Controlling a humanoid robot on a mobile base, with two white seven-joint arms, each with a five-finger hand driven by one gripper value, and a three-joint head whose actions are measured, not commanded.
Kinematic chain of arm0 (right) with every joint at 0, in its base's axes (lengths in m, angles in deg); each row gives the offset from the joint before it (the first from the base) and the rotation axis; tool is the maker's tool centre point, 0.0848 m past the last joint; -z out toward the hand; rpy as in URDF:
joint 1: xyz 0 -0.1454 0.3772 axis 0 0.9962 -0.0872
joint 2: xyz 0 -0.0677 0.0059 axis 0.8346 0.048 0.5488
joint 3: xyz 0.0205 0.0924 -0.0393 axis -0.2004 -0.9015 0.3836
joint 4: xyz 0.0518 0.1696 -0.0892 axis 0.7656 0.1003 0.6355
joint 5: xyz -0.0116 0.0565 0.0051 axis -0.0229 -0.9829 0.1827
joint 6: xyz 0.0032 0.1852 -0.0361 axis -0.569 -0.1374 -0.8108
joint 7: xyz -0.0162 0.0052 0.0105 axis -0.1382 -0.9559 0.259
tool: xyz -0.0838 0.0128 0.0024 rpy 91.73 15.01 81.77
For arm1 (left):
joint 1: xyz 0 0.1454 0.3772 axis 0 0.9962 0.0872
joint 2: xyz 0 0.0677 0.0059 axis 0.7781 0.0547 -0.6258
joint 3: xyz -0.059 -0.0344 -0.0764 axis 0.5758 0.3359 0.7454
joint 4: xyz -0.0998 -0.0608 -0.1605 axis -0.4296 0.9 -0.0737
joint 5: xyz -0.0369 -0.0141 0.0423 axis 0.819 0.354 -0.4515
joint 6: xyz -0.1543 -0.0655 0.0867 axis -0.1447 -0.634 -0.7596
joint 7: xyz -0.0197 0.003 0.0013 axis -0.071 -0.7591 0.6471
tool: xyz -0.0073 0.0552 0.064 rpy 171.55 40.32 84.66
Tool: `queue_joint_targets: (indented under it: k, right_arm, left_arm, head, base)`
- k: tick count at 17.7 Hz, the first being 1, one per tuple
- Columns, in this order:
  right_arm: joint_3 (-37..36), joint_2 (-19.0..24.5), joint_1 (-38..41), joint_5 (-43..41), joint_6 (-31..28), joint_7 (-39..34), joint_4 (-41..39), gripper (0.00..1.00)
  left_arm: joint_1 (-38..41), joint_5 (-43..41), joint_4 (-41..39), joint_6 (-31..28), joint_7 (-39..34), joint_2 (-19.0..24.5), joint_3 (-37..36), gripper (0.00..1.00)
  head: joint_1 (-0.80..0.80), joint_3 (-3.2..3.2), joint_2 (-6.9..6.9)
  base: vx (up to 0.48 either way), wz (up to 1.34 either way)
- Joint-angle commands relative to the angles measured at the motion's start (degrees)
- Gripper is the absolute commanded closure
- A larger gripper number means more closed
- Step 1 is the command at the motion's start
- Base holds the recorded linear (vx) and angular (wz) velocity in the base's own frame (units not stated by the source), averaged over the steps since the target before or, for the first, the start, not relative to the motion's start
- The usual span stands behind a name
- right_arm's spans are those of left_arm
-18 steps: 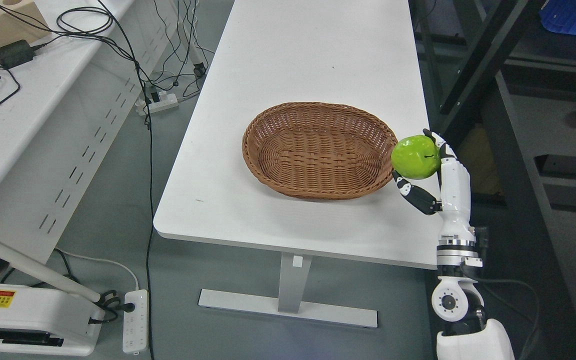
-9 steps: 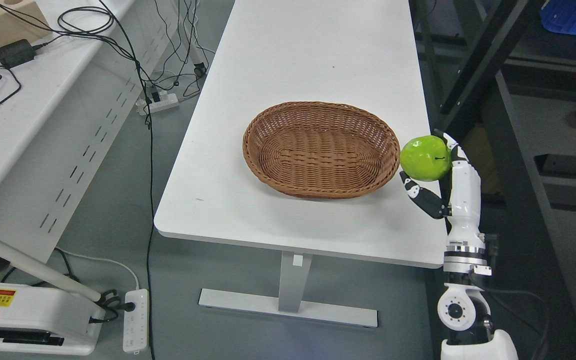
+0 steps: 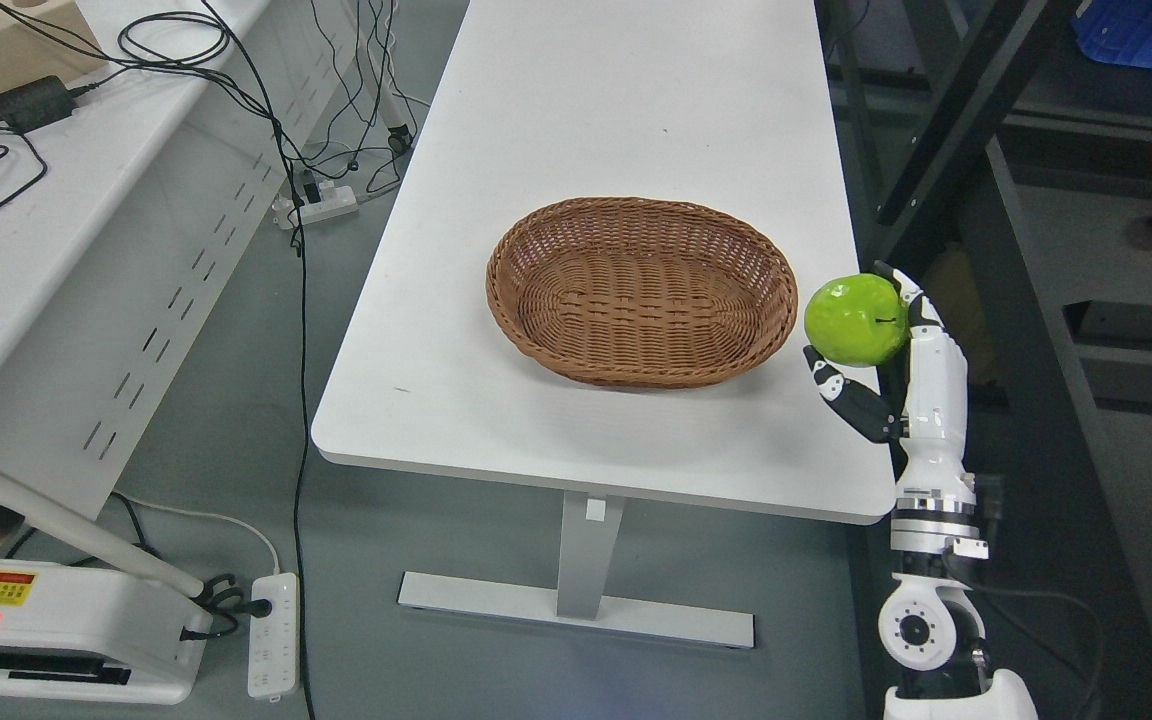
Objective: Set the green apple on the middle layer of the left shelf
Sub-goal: 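Lift the green apple out of the basket with the right hand, then hold the apple in the right hand while turning toward the black shelf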
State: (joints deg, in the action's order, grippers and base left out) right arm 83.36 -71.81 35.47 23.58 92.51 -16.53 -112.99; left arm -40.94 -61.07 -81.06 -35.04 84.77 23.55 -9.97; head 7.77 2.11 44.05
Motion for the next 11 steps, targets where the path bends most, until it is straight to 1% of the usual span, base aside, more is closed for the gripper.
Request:
queue_joint_targets:
  k: [1,5,11]
  right_arm:
    - [-0.7,0.2,0.2,0.0,0.0,-0.1,-0.9,0.99]
    - [-0.5,0.9,1.7,-0.5,0.0,-0.1,-0.9,0.99]
    - [-0.6,0.8,1.6,-0.7,-0.3,-0.2,-0.9,0.99]
  left_arm:
    - [0.0,0.0,0.1,0.0,0.0,1.0,-0.1,0.00]
    - [0.0,0.0,0.0,0.0,0.0,1.0,-0.1,0.00]
    - [0.0,0.0,0.1,0.0,0.0,1.0,-0.1,0.00]
  head:
    - [0.00,0.00,0.00]
    - [0.00,0.00,0.00]
    - [0.00,0.00,0.00]
  base:
    - [-0.066,0.00]
    - [-0.095,0.00]
    - [-0.135,0.07]
